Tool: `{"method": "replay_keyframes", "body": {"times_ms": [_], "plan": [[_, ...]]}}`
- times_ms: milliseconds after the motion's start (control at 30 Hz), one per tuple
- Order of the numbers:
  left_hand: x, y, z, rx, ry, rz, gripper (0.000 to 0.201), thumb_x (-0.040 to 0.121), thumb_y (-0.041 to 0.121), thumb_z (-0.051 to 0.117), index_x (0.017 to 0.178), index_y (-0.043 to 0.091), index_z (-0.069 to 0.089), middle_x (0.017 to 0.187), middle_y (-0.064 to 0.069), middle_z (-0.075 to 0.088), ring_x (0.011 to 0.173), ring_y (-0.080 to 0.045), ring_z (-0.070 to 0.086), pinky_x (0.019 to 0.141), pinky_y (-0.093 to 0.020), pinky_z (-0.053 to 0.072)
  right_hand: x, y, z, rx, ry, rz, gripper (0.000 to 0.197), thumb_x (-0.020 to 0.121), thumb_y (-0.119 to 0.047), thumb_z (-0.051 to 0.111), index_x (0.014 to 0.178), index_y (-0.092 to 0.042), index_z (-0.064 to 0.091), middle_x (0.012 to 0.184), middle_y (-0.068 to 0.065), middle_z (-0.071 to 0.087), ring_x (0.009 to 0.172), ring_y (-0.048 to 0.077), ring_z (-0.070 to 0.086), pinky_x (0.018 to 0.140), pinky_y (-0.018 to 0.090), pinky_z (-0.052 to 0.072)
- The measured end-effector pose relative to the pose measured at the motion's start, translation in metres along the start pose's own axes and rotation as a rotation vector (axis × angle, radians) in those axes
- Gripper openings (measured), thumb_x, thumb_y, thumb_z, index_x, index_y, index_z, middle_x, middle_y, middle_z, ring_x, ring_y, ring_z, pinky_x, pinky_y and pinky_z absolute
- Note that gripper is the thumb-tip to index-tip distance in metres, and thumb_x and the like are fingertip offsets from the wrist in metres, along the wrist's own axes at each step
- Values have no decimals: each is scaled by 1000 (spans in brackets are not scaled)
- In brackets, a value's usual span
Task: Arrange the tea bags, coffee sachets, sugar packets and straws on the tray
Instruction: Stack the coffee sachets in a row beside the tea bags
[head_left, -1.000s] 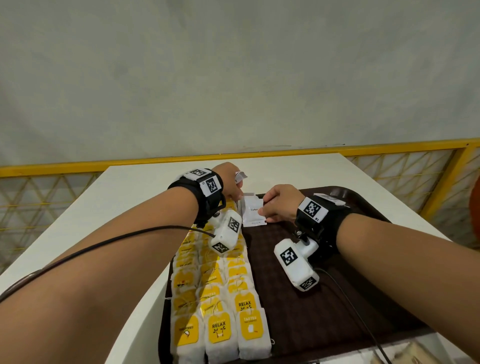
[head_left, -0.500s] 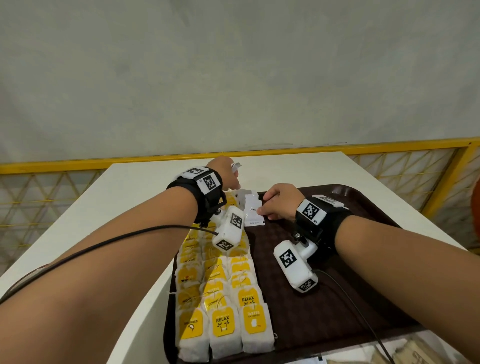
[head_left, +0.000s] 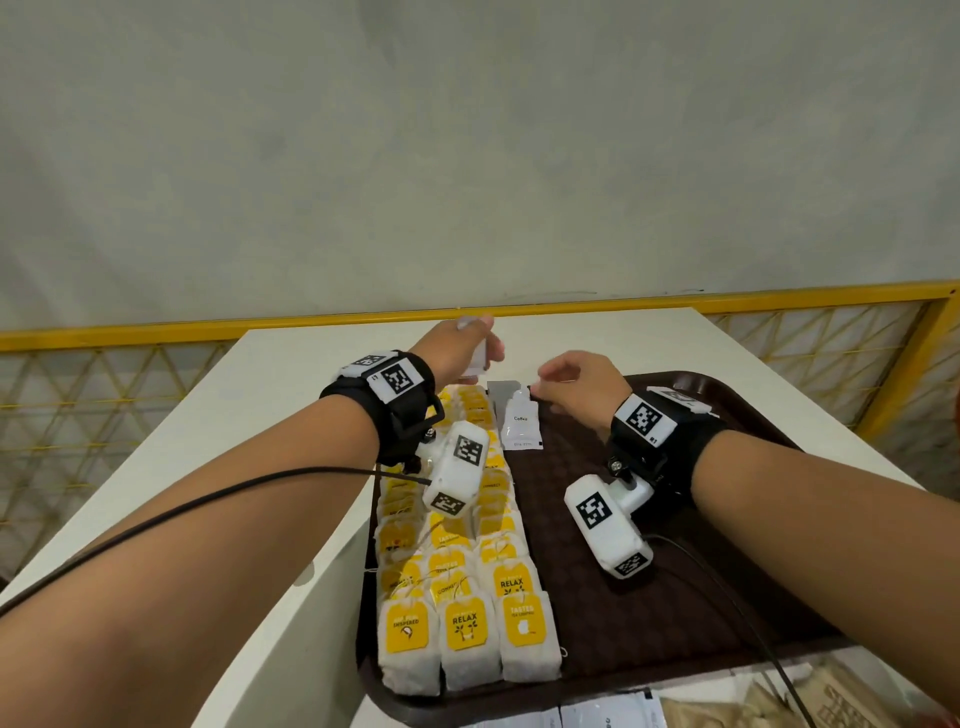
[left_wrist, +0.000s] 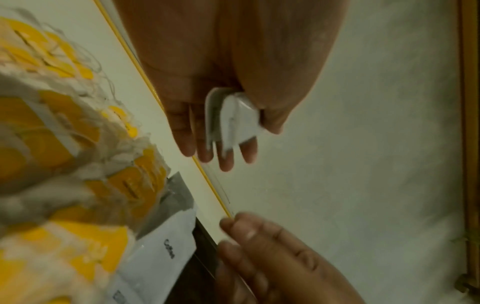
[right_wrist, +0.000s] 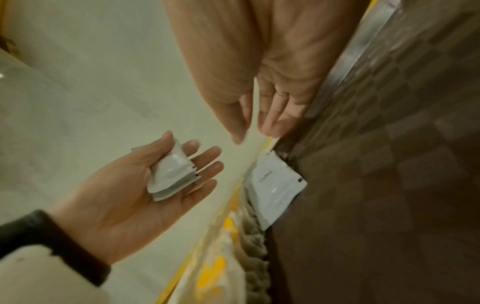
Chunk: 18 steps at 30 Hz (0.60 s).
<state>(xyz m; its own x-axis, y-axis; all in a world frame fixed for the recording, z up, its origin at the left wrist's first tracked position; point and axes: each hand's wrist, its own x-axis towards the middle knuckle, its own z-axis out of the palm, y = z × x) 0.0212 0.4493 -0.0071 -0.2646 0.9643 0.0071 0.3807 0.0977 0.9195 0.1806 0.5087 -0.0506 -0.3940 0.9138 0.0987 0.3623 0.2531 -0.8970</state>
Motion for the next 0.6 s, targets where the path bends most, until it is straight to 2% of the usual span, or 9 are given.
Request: {"method": "replay_keyframes", "body": {"times_ms": [67, 133, 200, 267, 333, 400, 433, 533, 600], "plan": [[-6, 3, 3, 44, -54, 81, 42, 103, 39, 27, 112, 21, 64, 124, -1, 59, 114, -17, 52, 98, -31, 38, -8, -15, -1, 219, -84, -28, 13, 90, -16, 63, 103, -13, 62, 105, 9, 65, 99, 23, 63, 83, 32, 55], [-12, 8, 7, 67, -115, 99, 45, 102, 44, 24, 131, 28, 54, 138, 4, 48, 126, -12, 42, 101, -28, 29, -15, -27, -2, 375, -236, -18, 21, 94, -17, 57, 114, -11, 60, 111, 11, 62, 100, 20, 59, 81, 30, 52], [-15, 10, 13, 110, -155, 90, 48, 101, 49, 23, 137, 29, 49, 143, 1, 45, 130, -15, 40, 104, -28, 28, -21, -32, -4, 415, -284, -17, 24, 95, -15, 56, 118, -7, 58, 107, 12, 61, 96, 18, 58, 79, 29, 53], [-16, 12, 16, 188, -165, 79, 54, 98, 54, 26, 135, 25, 53, 139, -4, 51, 127, -20, 47, 109, -35, 31, -24, -30, -9, 440, -264, 6, 28, 93, -11, 58, 120, -2, 56, 102, 11, 61, 90, 17, 60, 71, 24, 55], [-18, 14, 16, 241, -142, 105, 50, 98, 49, 37, 124, 14, 61, 120, -5, 63, 110, -19, 56, 97, -30, 43, -27, -26, -15, 434, -238, 50, 25, 91, -8, 60, 115, -2, 58, 98, 12, 63, 84, 19, 62, 64, 21, 55], [-18, 14, 14, 230, -100, 135, 35, 96, 33, 52, 107, 5, 67, 89, 0, 66, 83, -13, 59, 68, -16, 47, -28, -19, -19, 362, -206, 109, 11, 89, -6, 63, 100, -5, 62, 95, 14, 66, 79, 20, 64, 63, 22, 54], [-17, 13, 12, 254, -103, 141, 27, 93, 26, 58, 101, 4, 70, 80, 2, 65, 73, -10, 59, 61, -12, 47, -29, -15, -20, 303, -192, 137, 7, 88, -7, 65, 94, -8, 63, 96, 16, 68, 80, 21, 64, 65, 24, 53], [-12, 9, 10, 376, -220, 110, 17, 88, 12, 65, 100, 1, 71, 81, -2, 68, 70, -8, 61, 69, -13, 53, -29, -1, -18, 151, -161, 179, 8, 84, -5, 68, 86, -13, 65, 97, 18, 68, 80, 23, 60, 68, 27, 49], [-9, 8, 11, 468, -278, 80, 17, 87, 4, 64, 103, 1, 70, 84, -2, 67, 68, -5, 60, 63, -9, 52, -29, 3, -15, 114, -152, 197, 11, 84, -4, 67, 86, -14, 64, 95, 15, 67, 80, 21, 60, 67, 25, 50]]}}
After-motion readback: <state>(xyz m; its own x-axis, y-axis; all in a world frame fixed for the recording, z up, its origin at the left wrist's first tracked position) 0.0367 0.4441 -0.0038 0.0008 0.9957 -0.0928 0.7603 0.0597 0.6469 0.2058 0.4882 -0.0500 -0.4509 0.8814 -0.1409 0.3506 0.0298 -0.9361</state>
